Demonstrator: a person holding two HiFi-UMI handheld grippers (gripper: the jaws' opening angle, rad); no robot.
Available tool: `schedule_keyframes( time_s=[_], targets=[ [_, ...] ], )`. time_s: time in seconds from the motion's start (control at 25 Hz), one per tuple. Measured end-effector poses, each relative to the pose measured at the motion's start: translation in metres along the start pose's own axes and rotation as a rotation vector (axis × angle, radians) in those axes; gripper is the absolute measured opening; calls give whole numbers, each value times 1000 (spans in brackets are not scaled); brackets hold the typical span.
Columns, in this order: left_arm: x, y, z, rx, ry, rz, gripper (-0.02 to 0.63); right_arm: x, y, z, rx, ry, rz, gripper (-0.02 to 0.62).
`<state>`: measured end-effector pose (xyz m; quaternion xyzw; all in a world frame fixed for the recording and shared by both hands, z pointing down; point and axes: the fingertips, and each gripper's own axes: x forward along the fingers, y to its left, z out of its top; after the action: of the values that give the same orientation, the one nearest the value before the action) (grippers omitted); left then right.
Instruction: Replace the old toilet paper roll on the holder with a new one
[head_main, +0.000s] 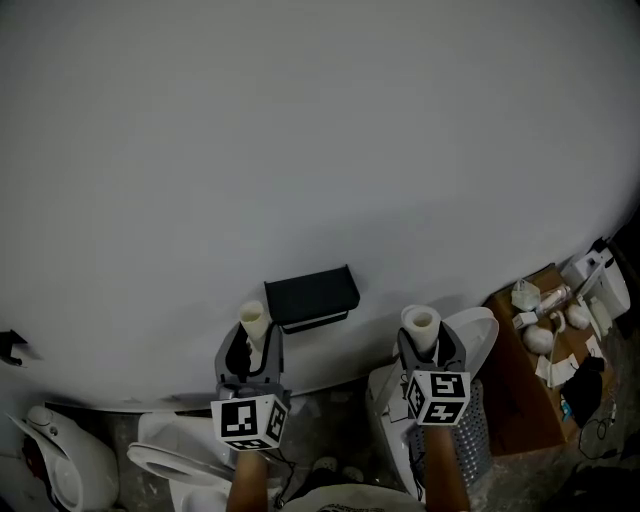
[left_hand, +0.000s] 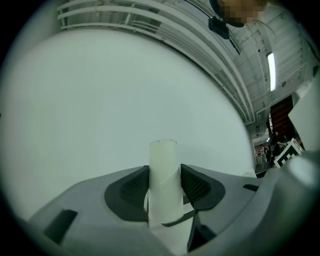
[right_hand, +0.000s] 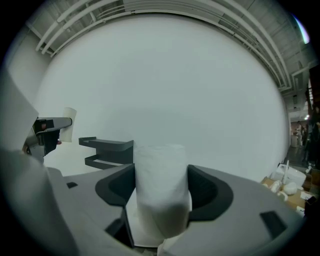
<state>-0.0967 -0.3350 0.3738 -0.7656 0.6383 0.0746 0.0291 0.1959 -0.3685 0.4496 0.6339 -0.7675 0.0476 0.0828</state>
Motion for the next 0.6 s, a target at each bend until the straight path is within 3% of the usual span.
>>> schedule_keyframes(
  time_s=[0.2,0.32,0.44,0.6],
  targets=[
    [-5,18,3,0,-1,42,198,9,11,0,-45,14,27,305],
    [-9,26,4,16,2,56,198,17,18,-1,-128,35,52,305],
    [-12,35,0,11,12,67,198,29,25,0,-278,52,75,305],
    [-19,46,-1,27,24,87,198,44,36,-2,-565,77,116,305]
  ],
)
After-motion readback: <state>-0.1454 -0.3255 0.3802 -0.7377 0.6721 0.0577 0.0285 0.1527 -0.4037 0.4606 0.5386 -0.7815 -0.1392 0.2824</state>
